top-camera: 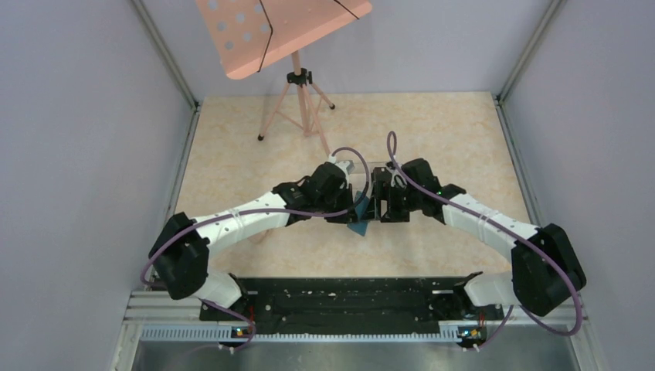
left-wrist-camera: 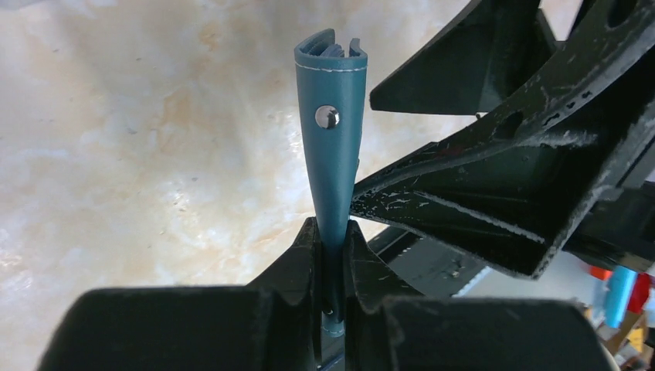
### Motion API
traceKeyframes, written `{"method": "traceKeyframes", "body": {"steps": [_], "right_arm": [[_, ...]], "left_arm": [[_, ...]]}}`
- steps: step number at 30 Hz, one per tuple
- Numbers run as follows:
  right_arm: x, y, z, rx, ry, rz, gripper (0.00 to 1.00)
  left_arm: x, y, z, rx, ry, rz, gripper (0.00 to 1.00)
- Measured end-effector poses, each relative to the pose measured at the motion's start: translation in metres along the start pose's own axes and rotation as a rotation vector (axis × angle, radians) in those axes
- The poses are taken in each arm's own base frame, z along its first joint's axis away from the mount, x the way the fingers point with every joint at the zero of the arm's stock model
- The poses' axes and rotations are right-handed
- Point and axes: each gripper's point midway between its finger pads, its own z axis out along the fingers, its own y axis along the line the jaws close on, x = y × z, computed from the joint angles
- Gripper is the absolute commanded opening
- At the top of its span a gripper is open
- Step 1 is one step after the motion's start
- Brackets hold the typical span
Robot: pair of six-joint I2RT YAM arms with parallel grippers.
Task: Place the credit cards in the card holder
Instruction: Pick up the card holder from the center of the board.
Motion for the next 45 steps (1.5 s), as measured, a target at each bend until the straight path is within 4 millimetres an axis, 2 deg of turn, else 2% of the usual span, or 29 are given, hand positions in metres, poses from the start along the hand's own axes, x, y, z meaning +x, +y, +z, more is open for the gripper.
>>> {"method": "traceKeyframes", "body": {"steps": [5,11,17,19,21,25,30,35,38,41,45], "right_arm": [[0.007,-0.004,0.014,0.062,0.056,0.012,0.77],[0.003,-0.004,0.011,0.084,0.046,0.005,0.8],[0.001,-0.005,0.009,0.097,0.033,-0.003,0.78],[0.002,-0.008,0.009,0.113,0.044,0.004,0.74],[0.001,-0.01,0.009,0.13,0.045,0.007,0.66],[-0.009,-0.012,0.007,0.172,0.029,-0.009,0.54],[-0.017,-0.025,0.01,0.262,0.023,-0.048,0.53],[-0.006,-0.041,0.012,0.323,0.059,-0.071,0.57],[0.0,-0.044,0.009,0.325,0.062,-0.072,0.68],[-0.002,-0.04,0.001,0.316,0.035,-0.078,0.78],[-0.015,-0.022,-0.016,0.27,-0.05,-0.101,0.81]], "left_arm": [[0.009,0.014,0.007,-0.08,0.037,0.02,0.0],[0.007,0.012,0.008,-0.117,0.034,0.043,0.0],[0.009,0.011,0.012,-0.145,0.059,0.074,0.0],[0.011,0.011,0.015,-0.157,0.071,0.085,0.0],[0.013,0.011,0.017,-0.171,0.083,0.101,0.0],[0.014,0.008,0.02,-0.182,0.094,0.12,0.0],[0.018,0.007,0.02,-0.182,0.104,0.124,0.0],[0.018,0.003,0.02,-0.166,0.1,0.123,0.0],[0.017,0.0,0.02,-0.153,0.097,0.12,0.0],[0.02,-0.001,0.02,-0.148,0.105,0.117,0.0],[0.02,-0.002,0.02,-0.145,0.105,0.109,0.0]]}}
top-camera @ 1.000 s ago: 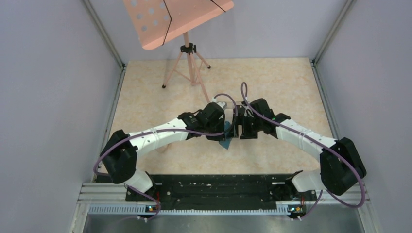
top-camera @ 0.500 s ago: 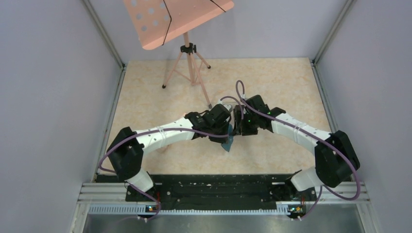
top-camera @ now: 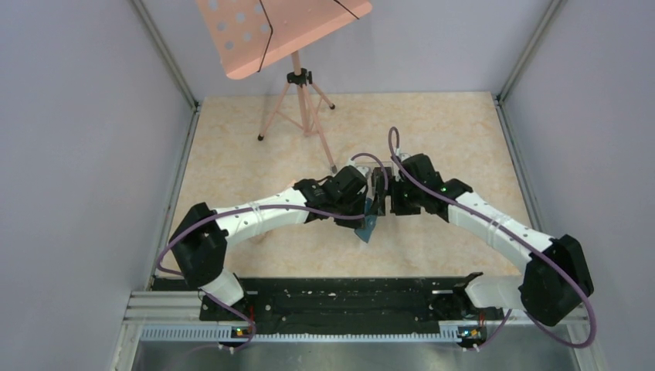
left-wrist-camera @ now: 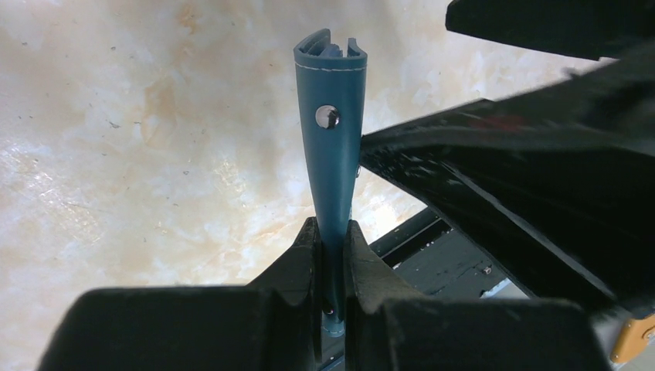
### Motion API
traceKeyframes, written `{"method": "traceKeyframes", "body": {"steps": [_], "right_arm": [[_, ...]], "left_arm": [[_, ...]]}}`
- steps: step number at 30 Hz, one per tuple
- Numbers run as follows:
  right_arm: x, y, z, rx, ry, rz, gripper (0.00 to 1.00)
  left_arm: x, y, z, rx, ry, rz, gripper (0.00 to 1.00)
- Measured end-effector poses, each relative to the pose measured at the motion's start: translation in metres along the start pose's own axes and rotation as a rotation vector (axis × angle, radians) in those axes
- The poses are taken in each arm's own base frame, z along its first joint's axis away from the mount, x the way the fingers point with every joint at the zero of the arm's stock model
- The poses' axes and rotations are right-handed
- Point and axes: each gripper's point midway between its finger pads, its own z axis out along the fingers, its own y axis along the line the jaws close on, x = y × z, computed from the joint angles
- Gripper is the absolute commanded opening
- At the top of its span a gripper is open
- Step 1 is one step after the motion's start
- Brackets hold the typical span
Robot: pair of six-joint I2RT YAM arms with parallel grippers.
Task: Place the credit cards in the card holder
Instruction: Pick up the card holder from the center of the board, then open the card holder at the center of the board.
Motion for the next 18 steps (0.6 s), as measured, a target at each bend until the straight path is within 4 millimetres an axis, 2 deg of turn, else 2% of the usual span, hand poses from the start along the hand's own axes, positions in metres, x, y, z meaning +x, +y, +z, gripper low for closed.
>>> {"method": "traceKeyframes", "body": {"steps": [3,5,13,18], "right_arm": [[-0.008,0.008,-0.01,-0.032,-0.042,-0.005,0.78],[-0.007,0.01,-0.009,-0.048,-0.036,-0.003,0.74],[0.012,0.017,0.008,-0.078,0.053,0.022,0.67],[0.025,0.021,0.016,-0.074,0.1,0.011,0.57]], "left_arm": [[0.0,-0.002,0.0,0.008,0.001,-0.006,0.0],[0.0,-0.002,0.0,0.009,0.001,-0.008,0.0],[0.003,0.002,0.001,-0.008,0.01,-0.011,0.0],[0.009,0.007,0.002,-0.025,0.032,-0.013,0.0]]}}
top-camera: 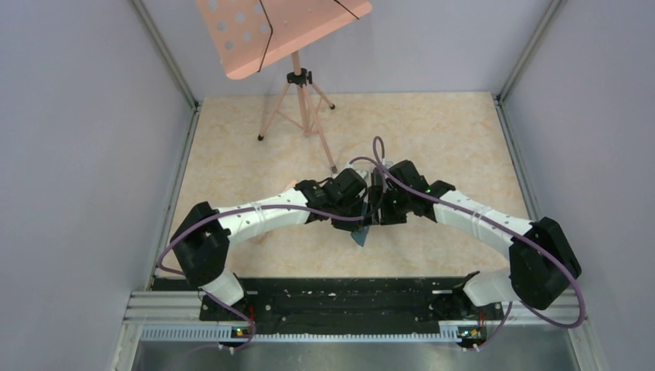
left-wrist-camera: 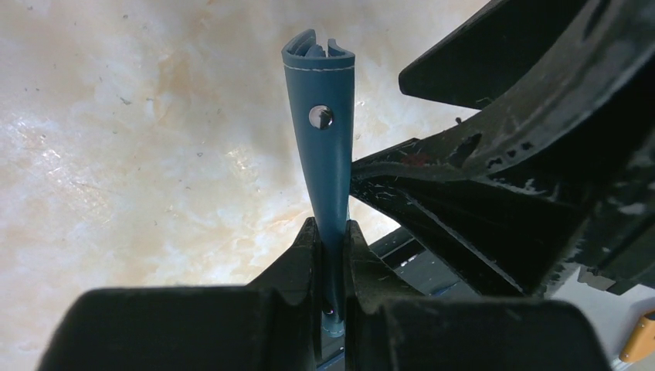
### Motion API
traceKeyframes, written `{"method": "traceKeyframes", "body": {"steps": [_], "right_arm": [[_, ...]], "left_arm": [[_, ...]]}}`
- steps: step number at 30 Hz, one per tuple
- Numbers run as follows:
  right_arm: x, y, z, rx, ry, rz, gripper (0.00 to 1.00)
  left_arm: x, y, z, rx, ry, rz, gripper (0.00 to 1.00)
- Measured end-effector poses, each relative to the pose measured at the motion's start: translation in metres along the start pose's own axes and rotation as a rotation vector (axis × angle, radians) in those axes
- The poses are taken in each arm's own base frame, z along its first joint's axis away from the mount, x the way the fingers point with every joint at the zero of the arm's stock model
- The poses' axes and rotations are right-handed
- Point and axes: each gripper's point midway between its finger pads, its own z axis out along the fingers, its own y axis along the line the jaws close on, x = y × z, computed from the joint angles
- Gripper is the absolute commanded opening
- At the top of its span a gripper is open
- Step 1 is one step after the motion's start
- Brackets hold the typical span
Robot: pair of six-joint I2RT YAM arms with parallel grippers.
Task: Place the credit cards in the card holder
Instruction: Open the card holder at the center of the board.
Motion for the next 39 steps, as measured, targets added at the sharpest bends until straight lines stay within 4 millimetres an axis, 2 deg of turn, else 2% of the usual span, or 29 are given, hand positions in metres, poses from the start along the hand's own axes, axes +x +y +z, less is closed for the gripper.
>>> {"method": "traceKeyframes", "body": {"steps": [4,8,10,20,24,27,30,32,35,39], "right_arm": [[0.006,0.003,0.009,0.0,0.025,-0.003,0.48],[0.009,0.003,0.014,0.008,0.04,-0.002,0.31],[0.009,0.004,0.015,0.008,0.037,-0.006,0.26],[0.007,-0.005,0.016,0.065,0.016,-0.015,0.25],[0.017,-0.033,0.017,0.181,0.042,-0.027,0.22],[0.029,-0.049,0.016,0.241,0.084,-0.028,0.23],[0.033,-0.055,0.014,0.264,0.098,-0.032,0.25],[0.032,-0.056,0.011,0.266,0.096,-0.035,0.33],[0.026,-0.05,0.003,0.241,0.07,-0.046,0.44],[0.005,-0.022,-0.01,0.146,0.013,-0.067,0.53]], "left_arm": [[0.005,0.005,0.002,-0.016,0.014,-0.002,0.0],[0.009,0.008,0.004,-0.022,0.022,-0.006,0.0],[0.009,0.008,0.006,-0.02,0.018,-0.01,0.0],[0.007,0.011,0.015,0.01,-0.019,-0.073,0.0],[0.0,0.011,0.001,0.057,-0.057,-0.114,0.0],[-0.011,0.008,-0.012,0.118,-0.113,-0.149,0.0],[-0.016,0.012,-0.02,0.15,-0.147,-0.173,0.0],[-0.018,0.015,-0.021,0.143,-0.152,-0.182,0.0],[-0.015,0.017,-0.02,0.136,-0.142,-0.181,0.0],[-0.013,0.018,-0.019,0.132,-0.131,-0.18,0.0]]}}
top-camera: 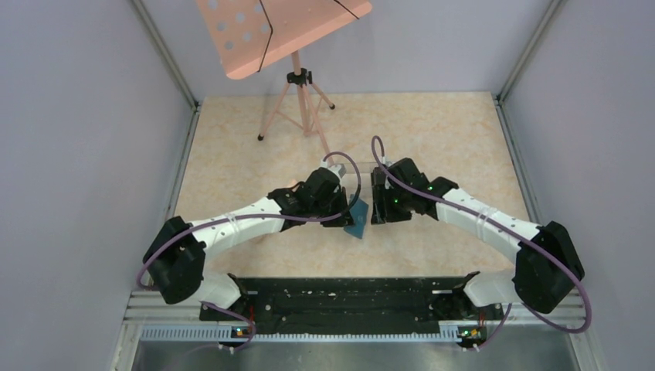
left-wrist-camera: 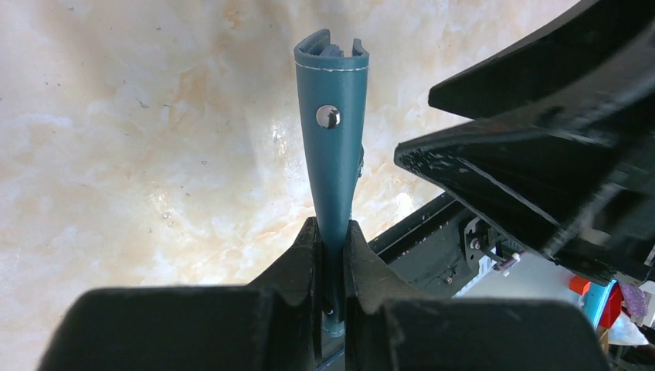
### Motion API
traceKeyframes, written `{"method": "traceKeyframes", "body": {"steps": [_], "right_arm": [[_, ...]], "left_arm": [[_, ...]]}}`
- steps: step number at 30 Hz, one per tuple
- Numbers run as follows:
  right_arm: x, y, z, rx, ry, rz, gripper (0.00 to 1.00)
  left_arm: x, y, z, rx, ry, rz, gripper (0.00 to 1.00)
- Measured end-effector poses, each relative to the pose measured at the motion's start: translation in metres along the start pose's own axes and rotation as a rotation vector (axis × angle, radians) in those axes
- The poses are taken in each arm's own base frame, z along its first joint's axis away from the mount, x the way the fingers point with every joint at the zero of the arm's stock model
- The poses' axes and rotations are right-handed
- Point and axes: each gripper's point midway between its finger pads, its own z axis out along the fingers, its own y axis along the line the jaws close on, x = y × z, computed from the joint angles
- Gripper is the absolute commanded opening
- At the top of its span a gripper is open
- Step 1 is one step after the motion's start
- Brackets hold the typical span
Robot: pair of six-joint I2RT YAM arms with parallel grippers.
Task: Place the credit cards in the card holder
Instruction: Open the card holder at the center of the board.
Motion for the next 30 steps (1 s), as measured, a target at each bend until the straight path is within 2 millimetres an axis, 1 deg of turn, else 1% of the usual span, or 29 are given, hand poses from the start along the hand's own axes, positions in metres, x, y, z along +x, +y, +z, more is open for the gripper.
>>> {"method": "traceKeyframes", "body": {"steps": [2,4,8,12,15,16,18,24,27,30], "right_arm": [[-0.011,0.012,-0.005,-0.046,-0.025,-0.004,0.57],[-0.018,0.022,-0.008,-0.088,-0.041,-0.007,0.57],[-0.017,0.035,-0.006,-0.14,-0.024,-0.004,0.57],[-0.012,0.045,0.006,-0.154,0.02,-0.006,0.56],[-0.009,0.048,0.014,-0.147,0.047,-0.014,0.54],[-0.008,0.049,0.017,-0.144,0.056,-0.017,0.52],[-0.005,0.05,0.022,-0.131,0.072,-0.024,0.43],[-0.004,0.06,0.03,-0.095,0.088,-0.058,0.22],[-0.007,0.061,0.031,-0.069,0.073,-0.07,0.15],[-0.009,0.059,0.033,-0.045,0.064,-0.076,0.13]], "left_arm": [[0.001,0.001,0.002,-0.003,0.007,0.0,0.0],[0.004,0.003,0.005,-0.009,0.021,-0.002,0.0],[0.01,0.006,0.012,-0.016,0.052,-0.005,0.0],[0.013,0.006,0.013,-0.013,0.064,-0.005,0.0],[0.013,0.007,0.012,-0.019,0.067,-0.003,0.0],[0.014,0.009,0.012,-0.028,0.071,-0.005,0.0],[0.016,0.012,0.012,-0.04,0.077,-0.007,0.0],[0.017,0.017,0.011,-0.066,0.079,-0.009,0.0],[0.016,0.018,0.012,-0.07,0.072,-0.008,0.0],[0.014,0.018,0.012,-0.07,0.062,-0.008,0.0]]}}
